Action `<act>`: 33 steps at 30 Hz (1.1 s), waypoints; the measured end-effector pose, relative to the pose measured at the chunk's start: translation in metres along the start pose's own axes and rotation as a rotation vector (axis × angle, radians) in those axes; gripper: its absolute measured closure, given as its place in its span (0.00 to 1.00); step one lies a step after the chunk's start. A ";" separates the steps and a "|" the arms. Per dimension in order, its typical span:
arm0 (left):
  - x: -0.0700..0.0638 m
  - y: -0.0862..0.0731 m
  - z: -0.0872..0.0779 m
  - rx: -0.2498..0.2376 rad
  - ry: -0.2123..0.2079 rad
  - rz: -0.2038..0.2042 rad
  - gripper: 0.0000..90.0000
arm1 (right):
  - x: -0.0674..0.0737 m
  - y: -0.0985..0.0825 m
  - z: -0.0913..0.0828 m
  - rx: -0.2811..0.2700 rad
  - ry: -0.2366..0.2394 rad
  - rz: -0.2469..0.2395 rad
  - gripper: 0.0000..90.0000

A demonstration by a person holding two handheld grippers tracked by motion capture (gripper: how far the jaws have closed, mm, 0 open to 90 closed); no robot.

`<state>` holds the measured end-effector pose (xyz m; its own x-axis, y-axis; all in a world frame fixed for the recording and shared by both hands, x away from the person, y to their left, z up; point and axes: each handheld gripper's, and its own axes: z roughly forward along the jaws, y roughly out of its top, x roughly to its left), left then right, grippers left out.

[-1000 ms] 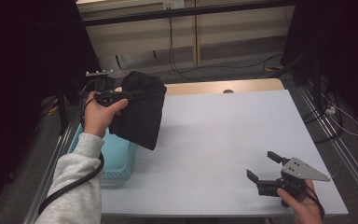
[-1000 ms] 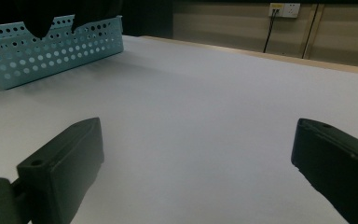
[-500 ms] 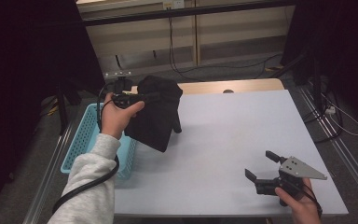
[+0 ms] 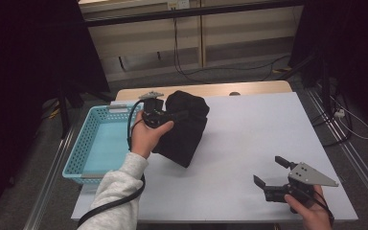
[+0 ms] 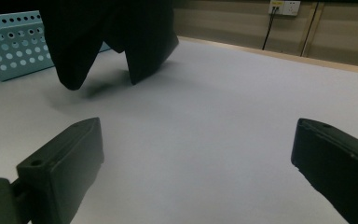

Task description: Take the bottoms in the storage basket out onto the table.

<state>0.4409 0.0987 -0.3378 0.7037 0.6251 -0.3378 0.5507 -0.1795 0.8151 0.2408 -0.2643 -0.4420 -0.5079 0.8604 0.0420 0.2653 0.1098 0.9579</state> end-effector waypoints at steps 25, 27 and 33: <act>0.005 -0.081 0.036 0.067 -0.016 0.125 0.31 | 0.004 0.000 0.003 0.019 0.015 -0.020 0.02; 0.007 -0.080 0.028 0.066 0.007 0.130 0.27 | 0.004 0.000 0.003 0.022 0.017 -0.025 0.02; 0.001 -0.082 0.005 0.085 0.052 0.196 0.20 | 0.005 0.000 0.004 0.025 0.012 -0.032 0.02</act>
<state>0.3989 0.1103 -0.4070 0.7781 0.6098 -0.1507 0.4432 -0.3631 0.8196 0.2419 -0.2582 -0.4426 -0.5259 0.8504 0.0154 0.2692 0.1493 0.9514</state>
